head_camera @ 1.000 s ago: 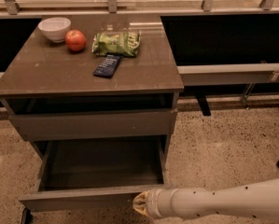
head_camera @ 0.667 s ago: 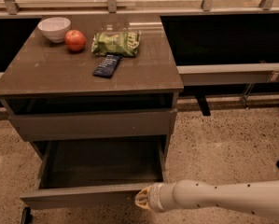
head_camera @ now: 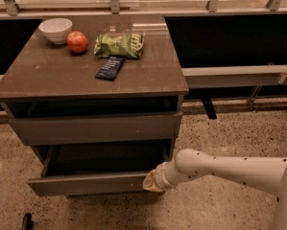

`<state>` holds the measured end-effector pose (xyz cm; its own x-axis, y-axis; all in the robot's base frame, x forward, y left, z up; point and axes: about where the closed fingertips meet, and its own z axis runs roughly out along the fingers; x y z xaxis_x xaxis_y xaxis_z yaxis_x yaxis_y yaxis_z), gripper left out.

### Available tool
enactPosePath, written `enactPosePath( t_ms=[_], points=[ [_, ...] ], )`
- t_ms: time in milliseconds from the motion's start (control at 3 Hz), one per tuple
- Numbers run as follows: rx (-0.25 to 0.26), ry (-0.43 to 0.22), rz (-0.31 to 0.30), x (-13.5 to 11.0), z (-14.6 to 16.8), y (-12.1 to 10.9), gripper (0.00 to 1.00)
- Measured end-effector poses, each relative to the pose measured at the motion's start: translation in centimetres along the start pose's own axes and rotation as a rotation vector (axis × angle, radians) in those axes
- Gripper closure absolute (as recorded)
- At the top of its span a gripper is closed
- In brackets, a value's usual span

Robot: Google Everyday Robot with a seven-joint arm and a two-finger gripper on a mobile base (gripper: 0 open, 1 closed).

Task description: Close middle drawer

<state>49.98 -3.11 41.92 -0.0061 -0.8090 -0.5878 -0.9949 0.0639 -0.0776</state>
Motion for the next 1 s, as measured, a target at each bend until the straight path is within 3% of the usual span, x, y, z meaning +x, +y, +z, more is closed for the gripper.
enactPosePath(
  t_ms=[333, 667, 1000],
  points=[
    [0.009, 0.011, -0.014, -0.15, -0.14, -3.2, 1.0],
    [0.01, 0.01, -0.014, -0.16, -0.15, -3.26, 1.0],
    [0.053, -0.002, -0.016, 0.31, 0.47, -3.27, 1.0]
  ],
)
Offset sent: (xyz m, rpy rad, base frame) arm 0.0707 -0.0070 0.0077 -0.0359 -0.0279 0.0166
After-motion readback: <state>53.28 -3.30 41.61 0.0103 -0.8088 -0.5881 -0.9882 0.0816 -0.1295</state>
